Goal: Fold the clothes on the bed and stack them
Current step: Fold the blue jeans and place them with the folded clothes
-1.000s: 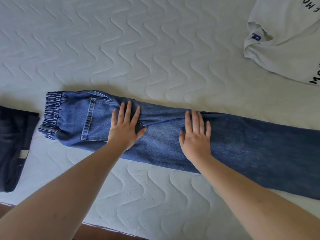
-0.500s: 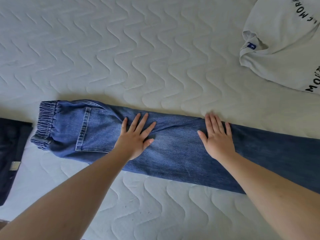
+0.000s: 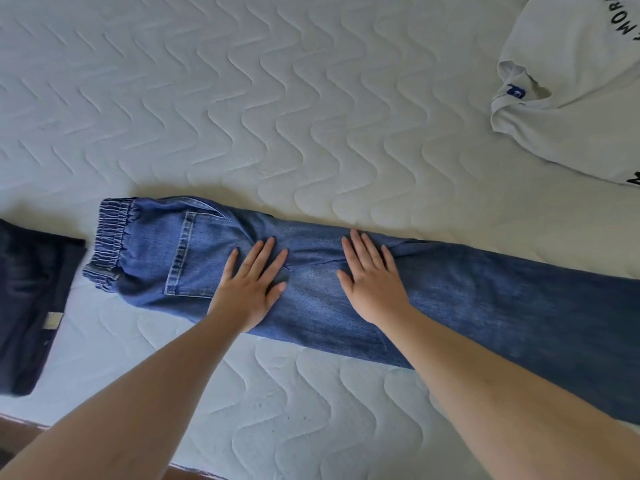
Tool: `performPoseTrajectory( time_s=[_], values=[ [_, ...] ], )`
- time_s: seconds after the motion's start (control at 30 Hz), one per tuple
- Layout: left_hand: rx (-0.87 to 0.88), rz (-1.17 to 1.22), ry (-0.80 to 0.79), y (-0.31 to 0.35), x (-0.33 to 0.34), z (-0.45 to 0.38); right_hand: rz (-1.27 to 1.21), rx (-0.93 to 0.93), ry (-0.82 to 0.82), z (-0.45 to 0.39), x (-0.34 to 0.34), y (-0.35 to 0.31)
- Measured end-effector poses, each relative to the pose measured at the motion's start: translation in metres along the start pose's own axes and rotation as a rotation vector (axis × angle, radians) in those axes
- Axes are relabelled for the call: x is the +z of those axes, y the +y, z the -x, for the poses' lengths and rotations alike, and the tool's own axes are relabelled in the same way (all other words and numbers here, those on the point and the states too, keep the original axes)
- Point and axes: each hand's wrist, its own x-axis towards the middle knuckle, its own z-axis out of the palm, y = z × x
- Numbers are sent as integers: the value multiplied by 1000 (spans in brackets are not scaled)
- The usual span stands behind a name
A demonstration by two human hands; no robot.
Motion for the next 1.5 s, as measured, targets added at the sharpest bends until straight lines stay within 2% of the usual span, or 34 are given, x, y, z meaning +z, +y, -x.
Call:
performPoseTrajectory(
  time_s=[0.23,0.43,0.8,1.03,1.2,1.3,1.4,1.5],
  values=[
    [-15,-55,-84,-7,-24,11,71,15,22,16,-1,16],
    [51,-20,30,14,-54,-3,7,23,92,30,-15,26],
    [43,52,138,71,-70,-24,-48,180,144,83,-18,110],
    [170,69,120,147,-87,-51,-80,303,166,124,-23,173],
    [356,84,156,221,-93,-74,-105,440,178,159,-23,232],
    [445,80,126,269,-99,-82,-138,522,187,182,-21,269],
    [543,58,99,316,-100,-86,-206,664,233,203,-18,303],
    [642,30,44,359,-91,-88,-334,889,313,223,-16,332]
  ],
)
